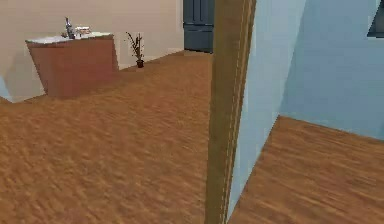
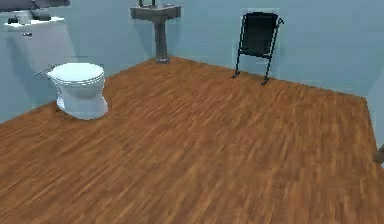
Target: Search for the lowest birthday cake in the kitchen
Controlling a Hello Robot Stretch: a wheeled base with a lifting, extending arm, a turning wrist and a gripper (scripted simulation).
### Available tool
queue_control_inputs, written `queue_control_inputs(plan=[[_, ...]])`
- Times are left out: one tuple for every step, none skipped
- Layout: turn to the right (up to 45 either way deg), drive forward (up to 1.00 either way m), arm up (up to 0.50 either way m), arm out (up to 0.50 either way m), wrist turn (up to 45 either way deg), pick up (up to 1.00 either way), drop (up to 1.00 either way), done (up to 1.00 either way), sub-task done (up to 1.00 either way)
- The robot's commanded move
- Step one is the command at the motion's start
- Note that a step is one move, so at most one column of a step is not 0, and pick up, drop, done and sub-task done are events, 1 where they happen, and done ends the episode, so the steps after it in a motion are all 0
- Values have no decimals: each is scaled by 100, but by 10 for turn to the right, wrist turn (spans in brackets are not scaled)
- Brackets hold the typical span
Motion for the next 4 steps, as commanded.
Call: queue_control_inputs(plan=[[300,0,0,0,0,0,0,0,0],[0,15,0,0,0,0,0,0,0],[-450,0,0,0,0,0,0,0,0],[-420,0,0,0,0,0,0,0,0]])
